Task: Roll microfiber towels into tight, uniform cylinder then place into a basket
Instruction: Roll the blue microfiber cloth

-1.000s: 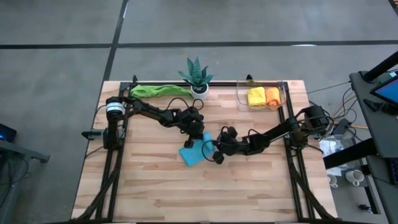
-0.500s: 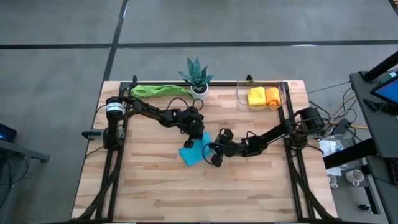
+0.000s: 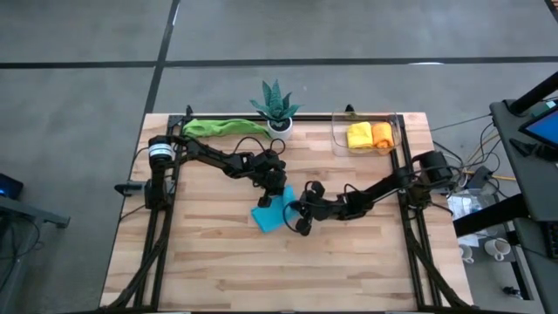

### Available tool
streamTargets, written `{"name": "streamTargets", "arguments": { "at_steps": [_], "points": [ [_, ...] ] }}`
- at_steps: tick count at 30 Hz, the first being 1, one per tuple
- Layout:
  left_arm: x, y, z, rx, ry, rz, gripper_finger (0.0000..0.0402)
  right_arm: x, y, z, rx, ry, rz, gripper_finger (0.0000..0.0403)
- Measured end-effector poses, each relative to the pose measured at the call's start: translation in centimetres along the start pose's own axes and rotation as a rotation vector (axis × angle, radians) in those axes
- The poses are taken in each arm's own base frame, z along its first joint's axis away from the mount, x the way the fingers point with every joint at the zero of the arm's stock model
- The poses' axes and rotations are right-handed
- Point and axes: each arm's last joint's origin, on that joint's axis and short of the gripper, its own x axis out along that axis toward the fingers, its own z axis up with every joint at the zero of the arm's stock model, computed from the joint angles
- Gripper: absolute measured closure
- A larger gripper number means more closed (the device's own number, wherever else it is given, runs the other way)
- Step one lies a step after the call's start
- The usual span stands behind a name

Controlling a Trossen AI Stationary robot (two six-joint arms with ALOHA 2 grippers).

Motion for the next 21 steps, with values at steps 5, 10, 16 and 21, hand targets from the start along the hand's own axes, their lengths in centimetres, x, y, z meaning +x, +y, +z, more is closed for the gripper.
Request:
{"name": "streamTargets", "arguments": {
  "at_steps": [5,10,16,21],
  "points": [
    [0.0,0.0,0.0,0.000,0.000,0.001,0.0402,0.7,0.0,-1.1,-0.002,0.043,0.015,0.0395],
    [-0.7,-0.1,0.5,-0.004,0.016,0.010,0.0402,0.9,-0.1,-1.4,-0.005,0.055,0.020,0.0395],
    [-3.8,-0.5,2.0,0.000,0.076,0.109,0.0402,0.9,0.0,-1.4,-0.008,0.064,0.029,0.0395],
    [-6.3,-1.1,3.4,0.019,0.072,0.171,0.0402,0.9,-0.1,-1.5,-0.012,0.077,0.029,0.0395]
  ]
}}
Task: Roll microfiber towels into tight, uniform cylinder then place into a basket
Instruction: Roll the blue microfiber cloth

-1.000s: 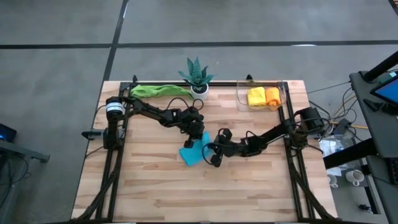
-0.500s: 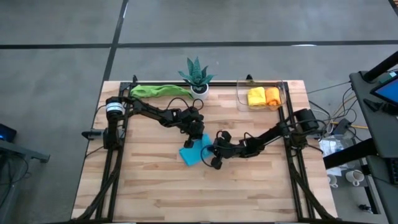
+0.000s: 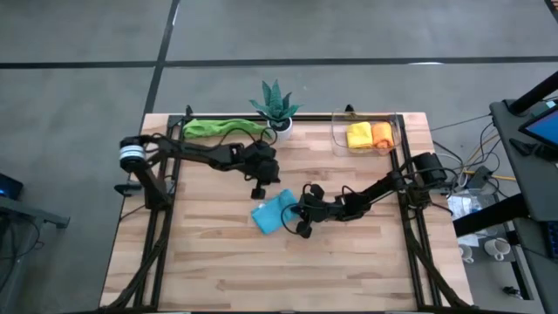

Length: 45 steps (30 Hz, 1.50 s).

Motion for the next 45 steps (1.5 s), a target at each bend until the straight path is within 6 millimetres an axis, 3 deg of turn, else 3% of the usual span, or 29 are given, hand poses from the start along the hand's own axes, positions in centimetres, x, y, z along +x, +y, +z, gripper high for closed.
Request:
{"name": "streamTargets", "arguments": {
  "at_steps": [6,19,27,45],
  "points": [
    [-0.7,-0.5,1.4,-0.057,-0.128,-0.093,0.0402,0.0,-0.1,-0.1,-0.004,0.015,0.002,0.0394],
    [5.1,-3.0,1.0,-0.144,-0.211,-0.167,0.0402,0.0,-0.1,-0.2,-0.018,0.021,0.000,0.0394],
    [6.8,-3.5,-1.0,-0.205,-0.132,-0.148,0.0402,0.0,-0.1,-0.3,-0.018,0.022,-0.002,0.0394],
    [6.9,-3.6,-2.2,-0.201,-0.150,-0.040,0.0401,-0.1,-0.2,-0.5,-0.023,0.065,0.006,0.0394]
  ]
}}
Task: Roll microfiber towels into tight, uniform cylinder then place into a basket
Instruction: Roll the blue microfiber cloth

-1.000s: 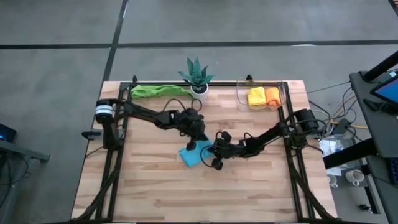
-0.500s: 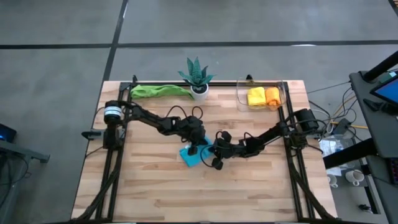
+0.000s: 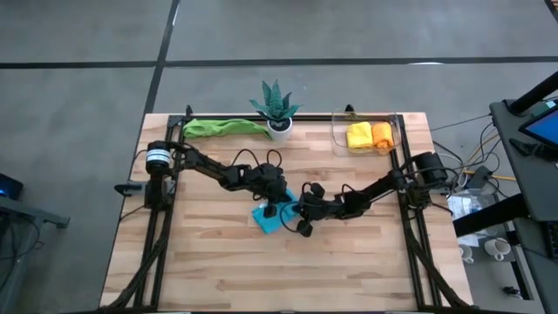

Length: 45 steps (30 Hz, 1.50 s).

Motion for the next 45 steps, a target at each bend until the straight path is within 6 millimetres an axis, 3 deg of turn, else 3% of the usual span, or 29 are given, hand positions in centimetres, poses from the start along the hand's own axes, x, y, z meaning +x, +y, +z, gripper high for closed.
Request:
{"name": "streamTargets", "arguments": {
  "at_steps": [10,20,24,28,31,36,45],
  "points": [
    [-0.1,0.1,0.1,0.054,-0.012,0.039,0.0401,-0.2,0.0,0.0,-0.002,0.027,0.019,0.0394],
    [-2.4,1.2,1.3,0.076,0.049,0.560,0.0402,-0.3,0.2,-0.2,-0.007,0.047,0.047,0.0394],
    [-3.3,0.4,2.3,0.034,-0.005,0.467,0.0402,-0.3,0.2,-0.2,-0.007,0.047,0.047,0.0394],
    [-4.1,-2.0,4.0,0.023,-0.110,0.160,0.0402,-0.3,0.2,-0.2,-0.007,0.047,0.046,0.0394],
    [-3.8,-3.4,3.8,-0.019,-0.095,0.002,0.0402,-0.3,0.2,-0.2,-0.006,0.045,0.046,0.0394],
    [-2.8,-5.0,2.6,-0.018,-0.047,-0.041,0.0402,-0.2,0.2,-0.2,-0.005,0.043,0.045,0.0394],
    [-1.0,-4.0,0.6,-0.066,0.032,0.036,0.0402,-0.2,0.2,-0.2,-0.005,0.041,0.042,0.0394]
  ]
}}
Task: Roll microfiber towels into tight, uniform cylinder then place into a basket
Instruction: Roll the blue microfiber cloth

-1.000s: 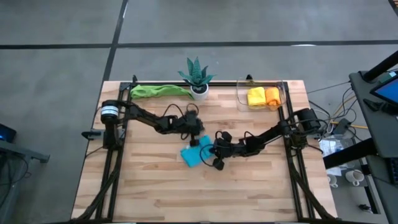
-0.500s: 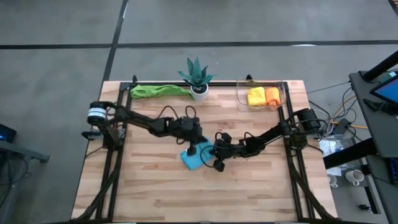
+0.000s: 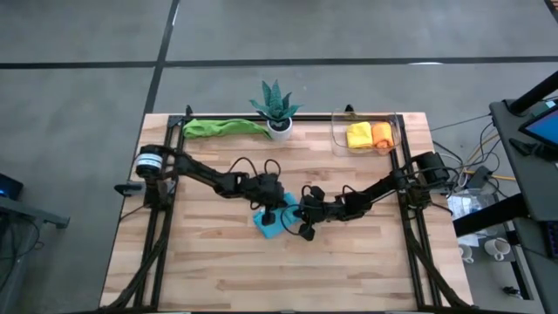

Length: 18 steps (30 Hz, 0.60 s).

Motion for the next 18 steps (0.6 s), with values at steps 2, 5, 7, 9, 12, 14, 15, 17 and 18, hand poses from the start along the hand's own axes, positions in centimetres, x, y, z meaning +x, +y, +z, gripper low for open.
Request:
{"name": "streamTargets", "arguments": {
  "at_steps": [2,5,7,9,12,14,15,17,18],
  "points": [
    [0.23,0.35,-0.19,-0.006,0.004,0.011,0.0402,0.01,0.00,-0.01,0.000,0.000,0.000,0.0394],
    [0.21,0.76,-0.40,-0.014,0.031,0.039,0.0402,0.01,-0.01,0.00,0.000,0.000,-0.001,0.0394],
    [0.18,0.92,-0.53,-0.019,0.048,0.052,0.0402,0.02,0.00,0.00,0.000,0.000,-0.001,0.0394],
    [0.17,0.96,-0.57,-0.019,0.053,0.056,0.0401,0.02,0.00,0.00,0.000,0.000,-0.001,0.0394],
    [0.16,0.98,-0.63,-0.020,0.058,0.061,0.0402,0.01,0.00,0.01,0.000,0.001,0.003,0.0394],
    [0.16,0.99,-0.67,-0.020,0.060,0.063,0.0401,-0.03,0.01,0.05,0.000,0.002,0.006,0.0394],
    [0.16,0.99,-0.70,-0.020,0.062,0.063,0.0402,-0.06,0.01,0.07,0.000,0.001,0.006,0.0394],
    [0.15,0.99,-0.73,-0.020,0.064,0.063,0.0401,-0.17,0.01,0.14,-0.001,0.002,0.007,0.0394],
    [0.15,0.99,-0.74,-0.019,0.065,0.063,0.0402,-0.20,0.02,0.17,0.000,0.002,0.009,0.0394]
  ]
}}
